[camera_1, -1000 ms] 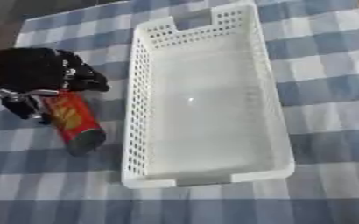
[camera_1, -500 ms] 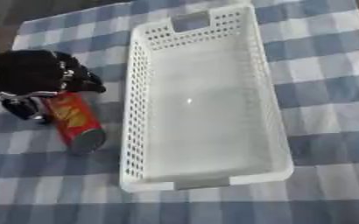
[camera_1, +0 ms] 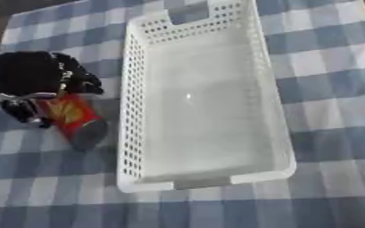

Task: Pick up objects on the table and place them in the box.

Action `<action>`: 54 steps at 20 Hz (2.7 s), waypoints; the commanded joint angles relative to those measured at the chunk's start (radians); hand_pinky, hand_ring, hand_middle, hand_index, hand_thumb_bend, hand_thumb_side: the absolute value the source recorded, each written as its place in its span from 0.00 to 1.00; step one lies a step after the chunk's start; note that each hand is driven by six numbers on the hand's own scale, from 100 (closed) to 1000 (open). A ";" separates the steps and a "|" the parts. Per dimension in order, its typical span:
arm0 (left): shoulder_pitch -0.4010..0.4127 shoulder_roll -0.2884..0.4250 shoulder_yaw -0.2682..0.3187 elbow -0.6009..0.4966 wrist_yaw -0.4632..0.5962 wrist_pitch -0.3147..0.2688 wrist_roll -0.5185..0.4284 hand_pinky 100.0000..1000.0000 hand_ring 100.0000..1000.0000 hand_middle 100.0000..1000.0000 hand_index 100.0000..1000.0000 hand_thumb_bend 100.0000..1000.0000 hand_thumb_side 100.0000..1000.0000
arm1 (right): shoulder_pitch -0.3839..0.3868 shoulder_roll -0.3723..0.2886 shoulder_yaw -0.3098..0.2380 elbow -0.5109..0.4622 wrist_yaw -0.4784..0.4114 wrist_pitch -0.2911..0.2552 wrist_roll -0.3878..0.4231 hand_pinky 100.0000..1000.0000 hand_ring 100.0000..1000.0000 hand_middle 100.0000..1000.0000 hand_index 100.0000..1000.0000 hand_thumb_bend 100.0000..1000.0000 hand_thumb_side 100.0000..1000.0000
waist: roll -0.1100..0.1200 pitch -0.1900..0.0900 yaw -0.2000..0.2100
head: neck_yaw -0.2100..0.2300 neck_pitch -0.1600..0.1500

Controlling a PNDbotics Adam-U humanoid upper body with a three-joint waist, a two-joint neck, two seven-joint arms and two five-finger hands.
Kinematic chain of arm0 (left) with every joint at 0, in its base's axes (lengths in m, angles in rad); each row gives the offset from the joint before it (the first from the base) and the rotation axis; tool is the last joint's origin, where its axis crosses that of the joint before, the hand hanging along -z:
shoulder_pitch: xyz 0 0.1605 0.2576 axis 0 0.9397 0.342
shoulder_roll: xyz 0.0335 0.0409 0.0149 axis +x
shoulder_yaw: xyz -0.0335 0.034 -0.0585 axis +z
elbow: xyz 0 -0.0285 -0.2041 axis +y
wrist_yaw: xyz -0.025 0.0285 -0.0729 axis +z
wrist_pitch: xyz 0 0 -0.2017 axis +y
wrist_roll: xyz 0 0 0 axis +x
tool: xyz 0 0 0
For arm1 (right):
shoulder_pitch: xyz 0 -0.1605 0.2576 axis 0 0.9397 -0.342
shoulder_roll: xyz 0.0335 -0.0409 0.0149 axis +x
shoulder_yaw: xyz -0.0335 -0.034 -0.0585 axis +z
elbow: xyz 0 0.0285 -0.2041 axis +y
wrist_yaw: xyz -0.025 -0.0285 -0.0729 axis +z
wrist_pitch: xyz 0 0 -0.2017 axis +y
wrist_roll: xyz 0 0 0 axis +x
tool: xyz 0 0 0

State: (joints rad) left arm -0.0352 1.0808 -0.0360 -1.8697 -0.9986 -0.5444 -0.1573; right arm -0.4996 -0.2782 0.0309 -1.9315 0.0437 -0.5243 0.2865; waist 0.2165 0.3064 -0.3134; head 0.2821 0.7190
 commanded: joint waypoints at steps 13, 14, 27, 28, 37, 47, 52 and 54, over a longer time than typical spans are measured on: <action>0.020 -0.012 0.004 0.061 -0.046 -0.006 0.004 0.68 0.73 0.77 0.88 0.83 0.15 | -0.031 -0.022 0.005 -0.009 -0.001 -0.010 0.003 0.25 0.46 0.58 0.85 0.00 1.00 | 0.003 -0.004 -0.024 | -0.001 0.006; 0.020 -0.014 0.003 0.064 -0.048 -0.006 0.005 0.68 0.73 0.77 0.88 0.83 0.15 | -0.032 -0.022 0.005 -0.009 -0.001 -0.010 0.003 0.25 0.46 0.58 0.85 0.00 1.00 | 0.004 -0.003 -0.025 | -0.001 0.006; 0.012 -0.035 0.007 0.085 -0.087 0.017 0.116 0.29 0.41 0.55 0.67 0.83 0.11 | -0.033 -0.023 0.006 -0.008 -0.001 -0.010 0.006 0.25 0.46 0.58 0.85 0.00 1.00 | 0.009 0.002 -0.031 | 0.000 0.006; 0.012 -0.037 0.007 0.084 -0.096 0.021 0.136 0.26 0.40 0.54 0.66 0.83 0.10 | -0.033 -0.022 0.006 -0.009 -0.002 -0.010 0.005 0.25 0.46 0.58 0.85 0.00 1.00 | 0.009 0.002 -0.031 | 0.000 0.005; 0.007 -0.054 0.012 0.069 -0.175 0.098 0.294 0.01 0.22 0.27 0.40 0.72 0.00 | -0.030 -0.018 0.005 -0.012 -0.009 -0.006 0.001 0.25 0.45 0.58 0.84 0.00 1.00 | 0.009 -0.003 -0.029 | 0.000 0.007; 0.012 -0.056 0.003 0.062 -0.219 0.192 0.370 0.00 0.09 0.15 0.29 0.75 0.00 | -0.025 -0.013 0.005 -0.013 -0.013 -0.001 0.000 0.24 0.45 0.57 0.84 0.00 1.00 | 0.009 -0.010 -0.026 | -0.001 0.007; 0.014 -0.051 0.001 0.061 -0.219 0.181 0.365 0.00 0.09 0.15 0.30 0.75 0.00 | -0.021 -0.010 0.006 -0.013 -0.016 0.003 0.001 0.24 0.45 0.57 0.84 0.00 1.00 | 0.009 -0.016 -0.021 | -0.004 0.007; 0.014 -0.045 0.003 0.059 -0.216 0.174 0.359 0.00 0.10 0.16 0.30 0.76 0.00 | -0.018 -0.009 0.006 -0.012 -0.016 0.005 0.002 0.25 0.45 0.57 0.84 0.00 1.00 | 0.009 -0.022 -0.016 | -0.006 0.008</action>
State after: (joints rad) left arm -0.0181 1.0029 -0.0451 -1.7977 -1.2138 -0.3639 0.2036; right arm -0.5128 -0.2817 0.0370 -1.9311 0.0318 -0.5212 0.2881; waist 0.2320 0.3083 -0.3313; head 0.2818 0.7289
